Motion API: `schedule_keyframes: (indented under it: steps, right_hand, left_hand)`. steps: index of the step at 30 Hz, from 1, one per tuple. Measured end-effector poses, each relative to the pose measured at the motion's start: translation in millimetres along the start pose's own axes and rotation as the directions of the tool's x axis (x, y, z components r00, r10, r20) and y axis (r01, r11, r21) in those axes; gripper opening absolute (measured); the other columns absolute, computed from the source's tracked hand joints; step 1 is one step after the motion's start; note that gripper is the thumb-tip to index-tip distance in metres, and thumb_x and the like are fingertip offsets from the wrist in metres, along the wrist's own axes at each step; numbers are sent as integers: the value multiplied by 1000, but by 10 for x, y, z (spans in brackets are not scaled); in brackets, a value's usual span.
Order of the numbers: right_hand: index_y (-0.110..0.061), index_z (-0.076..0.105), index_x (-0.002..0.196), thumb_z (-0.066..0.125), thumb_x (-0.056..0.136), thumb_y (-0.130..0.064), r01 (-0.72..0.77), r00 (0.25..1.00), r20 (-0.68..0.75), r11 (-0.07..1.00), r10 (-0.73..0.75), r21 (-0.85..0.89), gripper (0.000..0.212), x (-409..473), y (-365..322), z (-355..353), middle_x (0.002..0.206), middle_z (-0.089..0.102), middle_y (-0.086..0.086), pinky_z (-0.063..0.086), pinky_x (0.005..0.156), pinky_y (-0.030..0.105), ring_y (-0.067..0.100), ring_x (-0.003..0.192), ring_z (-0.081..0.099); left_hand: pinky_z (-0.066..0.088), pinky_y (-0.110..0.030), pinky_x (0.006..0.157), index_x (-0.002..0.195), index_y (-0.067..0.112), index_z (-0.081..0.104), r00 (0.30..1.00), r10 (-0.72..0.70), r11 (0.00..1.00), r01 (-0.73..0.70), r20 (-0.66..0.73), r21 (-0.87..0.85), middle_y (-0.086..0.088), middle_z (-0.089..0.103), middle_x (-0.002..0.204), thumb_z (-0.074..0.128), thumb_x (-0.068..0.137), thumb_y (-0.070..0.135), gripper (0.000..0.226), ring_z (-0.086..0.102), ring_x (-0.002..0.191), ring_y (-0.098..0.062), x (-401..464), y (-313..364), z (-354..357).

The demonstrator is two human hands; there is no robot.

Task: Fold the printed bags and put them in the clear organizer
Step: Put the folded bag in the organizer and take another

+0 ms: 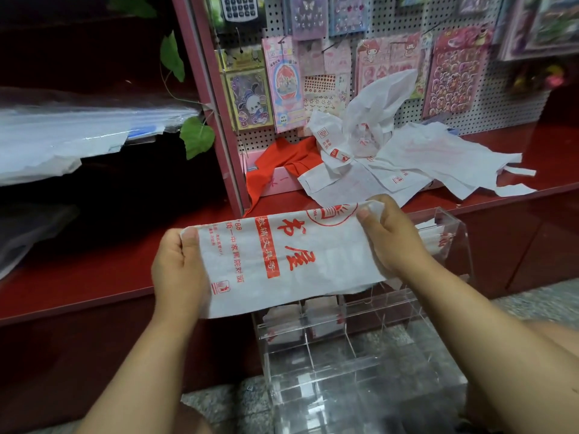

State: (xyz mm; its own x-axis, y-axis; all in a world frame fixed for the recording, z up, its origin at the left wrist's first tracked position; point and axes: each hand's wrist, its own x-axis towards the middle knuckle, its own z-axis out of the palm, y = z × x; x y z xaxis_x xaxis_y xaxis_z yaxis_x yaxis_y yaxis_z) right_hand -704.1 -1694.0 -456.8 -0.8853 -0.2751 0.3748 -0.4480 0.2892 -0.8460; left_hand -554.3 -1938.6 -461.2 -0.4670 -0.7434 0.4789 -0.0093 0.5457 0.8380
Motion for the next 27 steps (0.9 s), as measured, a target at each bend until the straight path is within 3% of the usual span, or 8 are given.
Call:
schedule_keyframes:
  steps: [3, 5, 8, 12, 15, 18, 25, 27]
  right_hand:
    - [-18, 49, 109, 54, 97, -28, -92, 995, 30, 996, 92, -1, 17, 3, -47, -17, 100, 63, -2, 44, 64, 20, 11, 86, 59]
    - [-20, 46, 116, 65, 90, -21, -260, 949, 226, 953, 222, 153, 32, -4, -48, -60, 103, 64, -3, 48, 64, 9, 6, 81, 62]
    - [-29, 37, 136, 73, 81, -8, -328, 873, 430, 930, 231, 165, 69, 20, 90, -97, 93, 72, 3, 54, 73, 22, 12, 80, 70]
    - [-32, 45, 124, 71, 83, -9, -200, 933, 313, 979, 181, 29, 54, 97, 186, -101, 54, 50, -3, 38, 51, 19, 7, 47, 46]
    - [-28, 60, 97, 68, 85, -5, -185, 956, 250, 978, 155, 100, 27, 87, 201, -87, 54, 41, -1, 31, 47, 19, 4, 42, 34]
    - [-24, 71, 91, 66, 88, -6, -191, 960, 223, 979, 171, 75, 19, 80, 223, -78, 89, 63, 28, 33, 47, 15, 11, 59, 46]
    - [-31, 71, 102, 72, 83, -12, -172, 954, 260, 983, 150, 62, 27, 64, 252, -108, 124, 63, -4, 41, 92, 17, 6, 116, 56]
    - [-28, 70, 106, 74, 82, -10, -170, 960, 238, 982, 146, 81, 30, 66, 260, -105, 124, 62, -4, 39, 90, 15, 5, 117, 54]
  left_hand:
    - [52, -42, 68, 86, 9, 57, 997, -73, 997, 74, 21, -14, -5, 68, 85, 42, 103, 36, 36, 66, 77, -24, 31, -55, 25]
    - [51, -40, 65, 78, 9, 55, 984, -175, 983, 176, 26, -59, -7, 67, 78, 43, 102, 37, 39, 63, 71, -25, 39, -107, 32]
    - [44, -35, 63, 75, 7, 53, 927, -373, 916, 374, 41, -141, -9, 59, 71, 44, 102, 38, 42, 56, 68, -25, 84, -189, 40]
    - [55, -29, 57, 140, 22, 42, 806, -524, 782, 583, 275, -221, -12, 63, 108, 58, 96, 38, 49, 67, 74, -24, 131, -130, 33]
    - [58, -29, 60, 136, 29, 43, 806, -398, 766, 555, 439, -324, -15, 72, 94, 66, 88, 1, 61, 70, 69, -22, 101, -140, 15]
    - [56, -23, 65, 113, 2, 65, 820, -338, 872, 457, 462, -174, -3, 69, 70, 63, 84, -11, 31, 67, 68, -18, 88, -192, -5]
    - [60, -23, 70, 105, 4, 68, 758, -397, 825, 542, 518, -161, -18, 72, 99, 53, 92, -10, 24, 71, 83, -25, 111, -210, -52]
    - [59, -21, 69, 101, 7, 69, 775, -388, 831, 528, 499, -174, -18, 72, 100, 56, 91, -8, 22, 72, 81, -23, 126, -223, -58]
